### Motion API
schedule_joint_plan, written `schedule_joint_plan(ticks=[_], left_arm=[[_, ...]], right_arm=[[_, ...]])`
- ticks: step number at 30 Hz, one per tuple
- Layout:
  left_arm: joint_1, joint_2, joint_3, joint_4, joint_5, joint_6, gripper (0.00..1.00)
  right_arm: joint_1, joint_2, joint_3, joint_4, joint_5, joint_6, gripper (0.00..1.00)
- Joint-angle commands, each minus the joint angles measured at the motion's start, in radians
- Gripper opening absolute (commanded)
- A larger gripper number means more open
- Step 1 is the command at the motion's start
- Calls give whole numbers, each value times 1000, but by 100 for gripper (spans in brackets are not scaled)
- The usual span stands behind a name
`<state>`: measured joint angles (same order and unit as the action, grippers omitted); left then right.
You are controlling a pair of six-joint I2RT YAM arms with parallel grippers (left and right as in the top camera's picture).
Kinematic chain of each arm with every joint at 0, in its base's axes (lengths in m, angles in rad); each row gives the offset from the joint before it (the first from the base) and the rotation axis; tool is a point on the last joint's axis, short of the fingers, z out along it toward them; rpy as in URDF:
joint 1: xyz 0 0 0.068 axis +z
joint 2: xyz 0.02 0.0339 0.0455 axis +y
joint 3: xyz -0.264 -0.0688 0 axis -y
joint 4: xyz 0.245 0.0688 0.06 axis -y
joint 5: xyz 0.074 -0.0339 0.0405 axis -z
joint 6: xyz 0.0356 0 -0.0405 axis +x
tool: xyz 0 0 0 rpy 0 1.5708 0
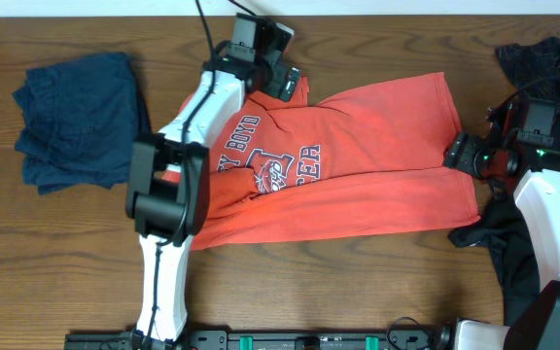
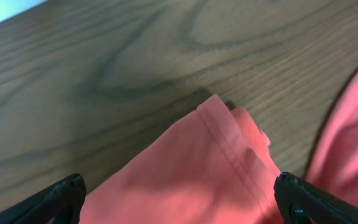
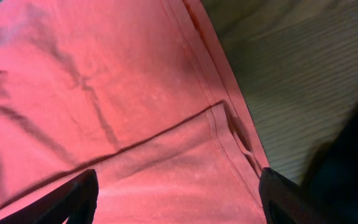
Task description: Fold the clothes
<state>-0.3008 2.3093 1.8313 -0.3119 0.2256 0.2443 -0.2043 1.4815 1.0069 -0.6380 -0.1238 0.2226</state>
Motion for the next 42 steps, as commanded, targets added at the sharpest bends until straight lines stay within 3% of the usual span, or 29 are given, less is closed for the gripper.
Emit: schedule_joint_plan(ticks=[1,10,15,17,20,24,30,42], left_arm=[[-4,56,21,34,-16,36,98],[-34,130,21,86,-16,35,95],[-34,132,21,76,-16,20,52],[-33,128,21,76,-17,19,29],[-24,96,21,79,-49,-50,12],[2,8,22,67,-150,-155,12],[48,-130,22,-19,-166,-300,12],[53,-189,21,-273,-166,-310,13]], right_arm=[[1,-4,8,-1,-7,-15,81],[1,-4,8,-1,-4,-15,79],[1,-4,8,1,-4,-15,78],[1,-4,8,7,-3,-15,77],[1,-4,8,31,3,-16,75],[5,6,12,79,-42,-146,71],[18,122,103,82,-42,-184,73],[79,591,613,121,-34,-221,80]])
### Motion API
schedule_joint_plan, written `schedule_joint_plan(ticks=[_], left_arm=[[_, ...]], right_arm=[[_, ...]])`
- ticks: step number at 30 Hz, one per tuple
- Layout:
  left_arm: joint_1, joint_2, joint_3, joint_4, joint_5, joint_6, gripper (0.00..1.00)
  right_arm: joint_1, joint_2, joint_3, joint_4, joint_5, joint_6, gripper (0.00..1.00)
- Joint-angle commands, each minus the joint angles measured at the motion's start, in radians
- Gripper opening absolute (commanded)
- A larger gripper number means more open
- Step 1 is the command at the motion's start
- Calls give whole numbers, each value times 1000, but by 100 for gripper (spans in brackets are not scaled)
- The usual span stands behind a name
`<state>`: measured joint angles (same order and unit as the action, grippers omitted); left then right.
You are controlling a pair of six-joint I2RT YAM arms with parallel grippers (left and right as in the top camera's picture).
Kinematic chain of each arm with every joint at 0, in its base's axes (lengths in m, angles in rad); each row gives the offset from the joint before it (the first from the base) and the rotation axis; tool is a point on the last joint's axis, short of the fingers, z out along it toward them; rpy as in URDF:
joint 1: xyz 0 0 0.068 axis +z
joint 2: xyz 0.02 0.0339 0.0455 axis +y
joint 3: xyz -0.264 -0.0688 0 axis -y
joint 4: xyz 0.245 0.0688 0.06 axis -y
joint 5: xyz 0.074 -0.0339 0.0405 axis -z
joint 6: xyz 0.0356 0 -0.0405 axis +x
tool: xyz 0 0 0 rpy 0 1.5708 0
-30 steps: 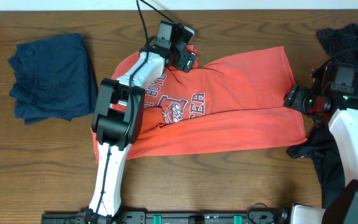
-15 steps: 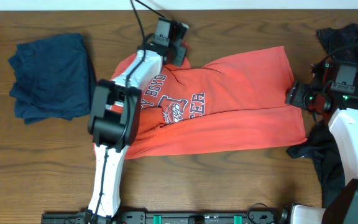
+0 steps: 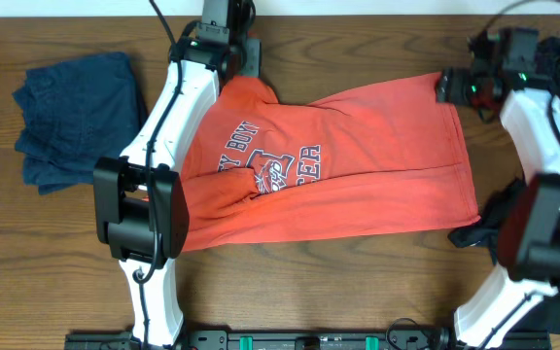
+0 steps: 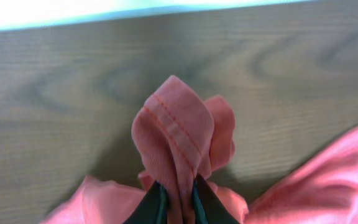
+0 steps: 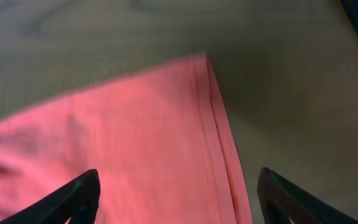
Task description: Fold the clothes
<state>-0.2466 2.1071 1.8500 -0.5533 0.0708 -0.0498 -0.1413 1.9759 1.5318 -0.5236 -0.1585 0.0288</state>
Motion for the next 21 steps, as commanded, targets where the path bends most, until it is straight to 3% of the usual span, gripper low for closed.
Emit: schedule_joint_plan(ticks=[1,10,17,19,21], left_arm=[[-1,13,3,-50,-11,-16,13],[-2,13,2,-162,-11,-16,11],[-2,13,2,-172,-11,-16,11],[-2,13,2,-172,-11,-16,11],[-2,13,2,-172,-11,-16,11]], right_arm=[[17,128,114,18,1,-27,80],[19,305,170,200,1,-18,80],[32,385,170,299,0,0,72],[38,397,170,304,1,0,66],[42,402,170,304,12,1,47]])
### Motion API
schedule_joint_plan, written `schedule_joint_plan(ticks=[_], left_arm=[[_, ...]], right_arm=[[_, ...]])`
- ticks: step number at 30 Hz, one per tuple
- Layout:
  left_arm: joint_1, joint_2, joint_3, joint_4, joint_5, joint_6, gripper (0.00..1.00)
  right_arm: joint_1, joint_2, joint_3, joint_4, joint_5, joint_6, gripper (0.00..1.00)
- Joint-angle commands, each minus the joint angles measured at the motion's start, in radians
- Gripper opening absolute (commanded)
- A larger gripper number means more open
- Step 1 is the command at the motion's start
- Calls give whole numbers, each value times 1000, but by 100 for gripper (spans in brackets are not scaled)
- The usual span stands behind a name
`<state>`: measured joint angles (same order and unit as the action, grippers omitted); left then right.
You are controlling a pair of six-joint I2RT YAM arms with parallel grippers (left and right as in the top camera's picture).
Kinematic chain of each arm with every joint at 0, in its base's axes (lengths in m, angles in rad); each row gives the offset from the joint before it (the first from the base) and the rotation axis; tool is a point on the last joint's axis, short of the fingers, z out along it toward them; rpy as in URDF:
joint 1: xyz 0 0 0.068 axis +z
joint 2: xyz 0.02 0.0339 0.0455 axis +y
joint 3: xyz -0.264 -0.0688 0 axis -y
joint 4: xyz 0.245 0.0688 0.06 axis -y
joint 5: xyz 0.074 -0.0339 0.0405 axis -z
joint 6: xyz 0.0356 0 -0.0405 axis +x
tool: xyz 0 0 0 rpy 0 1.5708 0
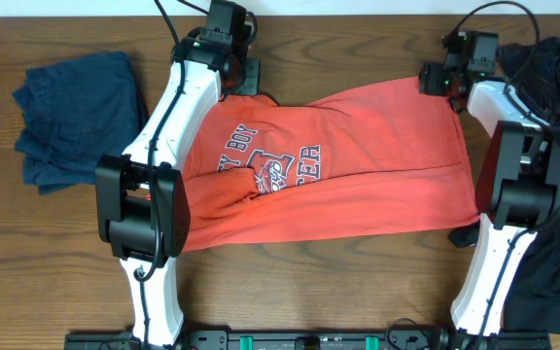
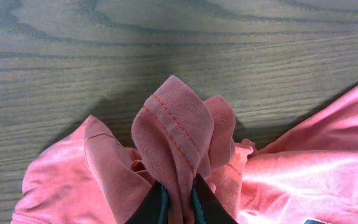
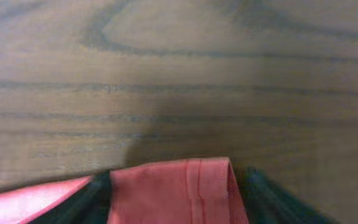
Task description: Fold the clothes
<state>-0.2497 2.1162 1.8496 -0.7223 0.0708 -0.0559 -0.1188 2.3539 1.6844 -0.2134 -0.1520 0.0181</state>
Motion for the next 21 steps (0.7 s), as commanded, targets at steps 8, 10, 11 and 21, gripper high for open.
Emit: schedule_joint_plan(ticks=[8,10,11,21], left_arm=[[3,-1,2,-52,-12,-10,11],[9,-21,2,-100,-12,-10,11],[12,-34,2,-119,-12,-10,10],[14,-201,2,-384,31,-127,6]], right_arm=[[17,18,17,-27,138,56,1],[11,3,18,-52,163,56,1],[8,-8,18,-63,177,56,1],[-19,-190,18,-333,209,56,4]])
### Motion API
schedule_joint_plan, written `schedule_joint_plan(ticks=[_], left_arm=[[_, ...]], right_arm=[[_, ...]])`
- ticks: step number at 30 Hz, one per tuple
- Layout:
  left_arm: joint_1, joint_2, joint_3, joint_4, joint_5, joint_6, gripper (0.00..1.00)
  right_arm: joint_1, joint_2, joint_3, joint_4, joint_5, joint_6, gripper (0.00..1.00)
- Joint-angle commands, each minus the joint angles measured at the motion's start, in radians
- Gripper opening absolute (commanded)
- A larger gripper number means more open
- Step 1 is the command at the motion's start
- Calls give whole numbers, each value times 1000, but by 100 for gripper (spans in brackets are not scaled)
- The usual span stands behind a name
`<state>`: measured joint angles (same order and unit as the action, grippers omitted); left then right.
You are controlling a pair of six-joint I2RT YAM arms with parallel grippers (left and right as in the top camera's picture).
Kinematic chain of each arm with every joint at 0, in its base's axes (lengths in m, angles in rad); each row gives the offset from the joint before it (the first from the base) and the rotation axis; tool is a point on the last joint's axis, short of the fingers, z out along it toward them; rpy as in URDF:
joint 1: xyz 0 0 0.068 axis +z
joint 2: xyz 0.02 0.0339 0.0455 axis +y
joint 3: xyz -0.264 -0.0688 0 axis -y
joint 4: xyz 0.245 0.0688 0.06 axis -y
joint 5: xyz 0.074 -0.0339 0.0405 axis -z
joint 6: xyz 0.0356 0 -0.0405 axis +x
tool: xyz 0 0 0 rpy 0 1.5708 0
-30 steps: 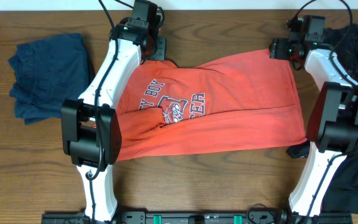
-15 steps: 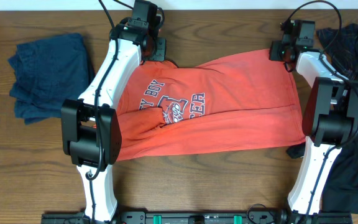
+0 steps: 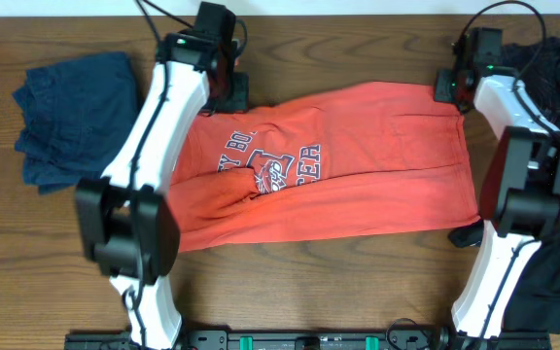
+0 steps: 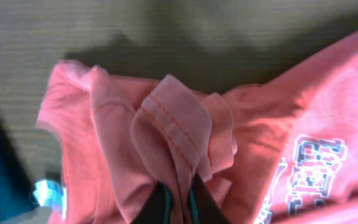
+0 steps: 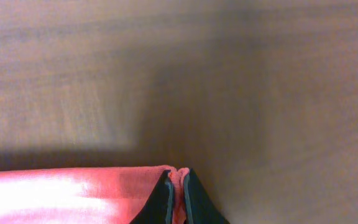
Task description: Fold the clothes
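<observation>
A red-orange T-shirt (image 3: 358, 156) with a printed chest logo lies spread across the table middle. My left gripper (image 3: 229, 92) is shut on a bunched fold of its far left corner (image 4: 173, 124), near the collar and sleeve. My right gripper (image 3: 445, 89) is shut on the far right corner of the shirt; the pinched hem (image 5: 178, 177) shows between its black fingers (image 5: 161, 202). The far edge of the shirt runs between the two grippers.
A folded dark blue garment (image 3: 76, 117) lies at the left of the wooden table (image 3: 358, 282). A heap of black clothing (image 3: 552, 68) sits at the right edge, reaching down past the right arm.
My right gripper, then open around the shirt's far right corner, is now shut on it. My left gripper, still holding its fold, has moved slightly nearer, and the far edge lies flatter.
At first both grippers were open, the left over the shirt's far left part, the right over its right hem. Then the left was shut on a fold at the far left, the right open at the far right corner. Now both hold the far corners.
</observation>
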<state>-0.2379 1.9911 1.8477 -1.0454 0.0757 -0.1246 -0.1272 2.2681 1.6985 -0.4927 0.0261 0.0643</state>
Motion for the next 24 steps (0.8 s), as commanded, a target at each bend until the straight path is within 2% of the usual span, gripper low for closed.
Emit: schedule_joint_plan(ticks=[1,10,24], left_arm=[[2,-92,4,-109,29,-69,6],[2,-130,-1,-430,28,-91,6],[2,-130,-91,-451,-47,-92,6]], right_arm=[[-13,-121,3,-94,31,10,3],[-19,-203,3,-426,102,10,1],[-27,-203,3,-795,142,10,1]])
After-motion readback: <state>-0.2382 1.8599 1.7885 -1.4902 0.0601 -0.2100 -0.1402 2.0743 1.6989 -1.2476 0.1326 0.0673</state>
